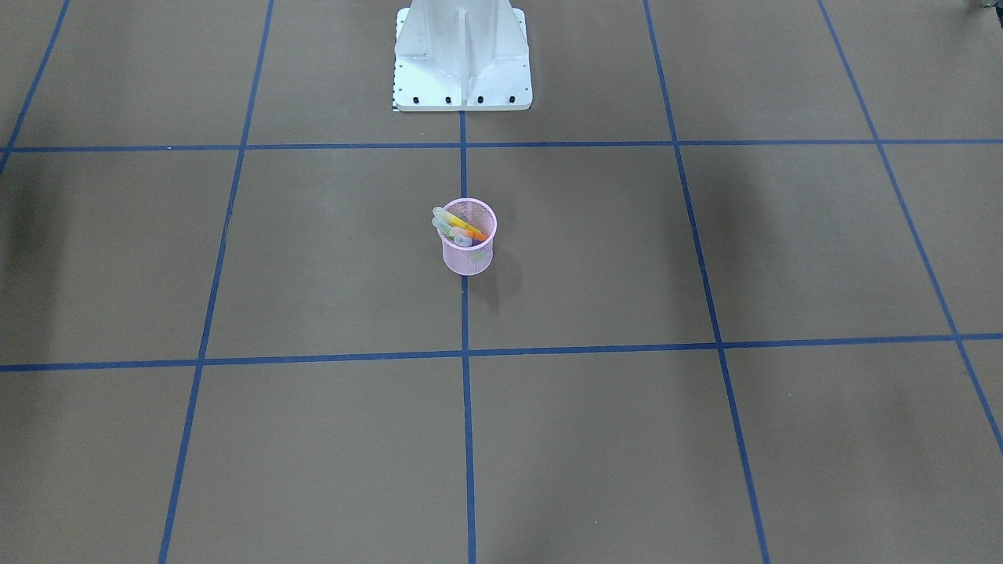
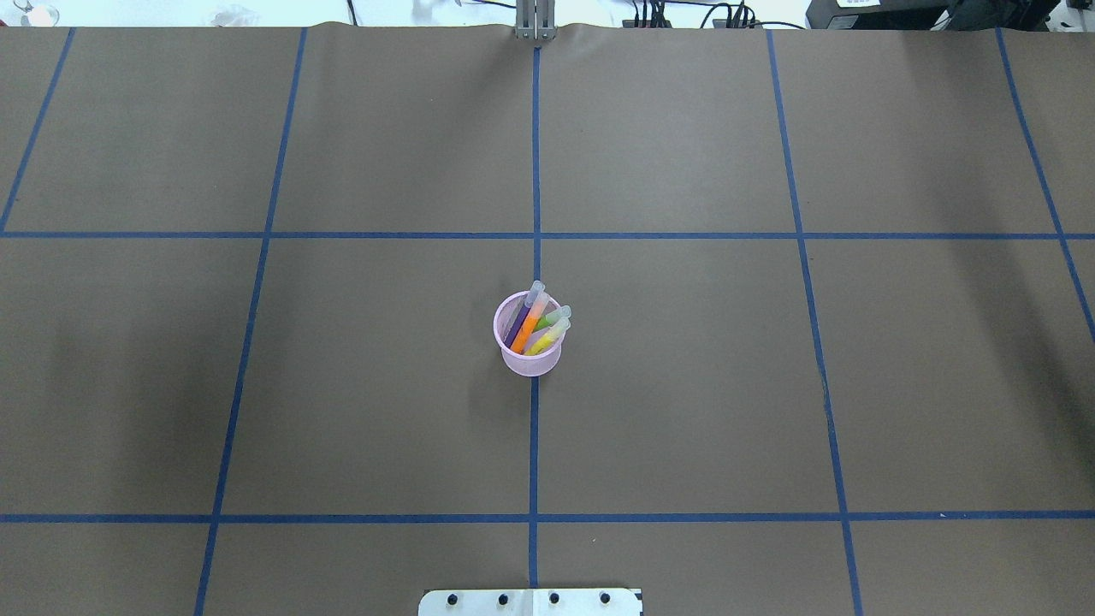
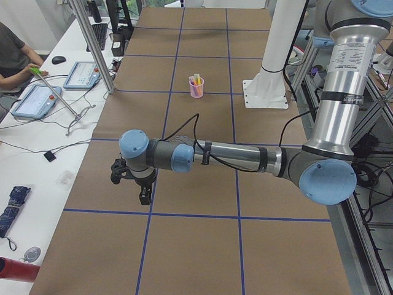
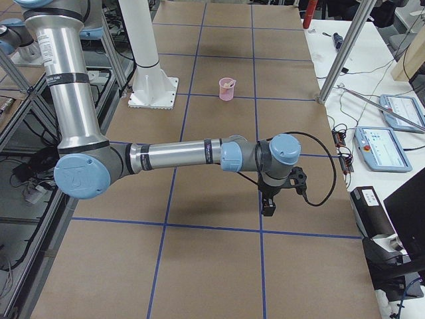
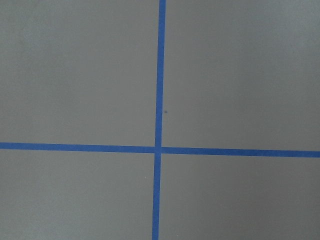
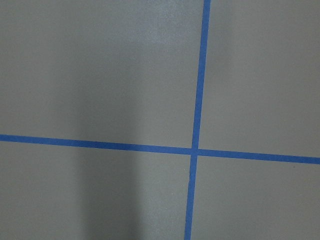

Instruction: Collect pens into pen holder

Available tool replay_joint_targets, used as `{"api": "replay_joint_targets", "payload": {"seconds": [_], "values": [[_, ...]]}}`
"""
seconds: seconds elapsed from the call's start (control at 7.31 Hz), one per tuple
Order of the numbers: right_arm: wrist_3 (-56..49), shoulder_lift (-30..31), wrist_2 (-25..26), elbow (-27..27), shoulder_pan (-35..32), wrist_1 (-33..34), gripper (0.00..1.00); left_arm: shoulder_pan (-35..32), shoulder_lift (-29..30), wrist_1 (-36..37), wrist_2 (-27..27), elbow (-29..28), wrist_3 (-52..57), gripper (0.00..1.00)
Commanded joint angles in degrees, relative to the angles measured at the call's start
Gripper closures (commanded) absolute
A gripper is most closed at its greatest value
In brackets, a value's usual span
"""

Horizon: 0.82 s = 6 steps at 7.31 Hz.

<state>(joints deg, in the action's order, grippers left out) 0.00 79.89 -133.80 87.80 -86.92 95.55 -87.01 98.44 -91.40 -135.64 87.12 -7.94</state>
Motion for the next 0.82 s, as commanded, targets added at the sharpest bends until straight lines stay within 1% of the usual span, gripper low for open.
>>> {"api": "replay_joint_targets", "payload": {"seconds": [0.0, 0.68], "values": [[0.0, 0.3, 0.1, 0.7, 0.0, 0.0, 0.0, 0.0, -0.2, 0.0, 0.0, 0.3, 0.1, 0.0], [0.0, 0.3, 0.1, 1.4, 0.1, -0.3, 0.0, 0.0, -0.4, -0.2, 0.1, 0.1, 0.0, 0.0]]}}
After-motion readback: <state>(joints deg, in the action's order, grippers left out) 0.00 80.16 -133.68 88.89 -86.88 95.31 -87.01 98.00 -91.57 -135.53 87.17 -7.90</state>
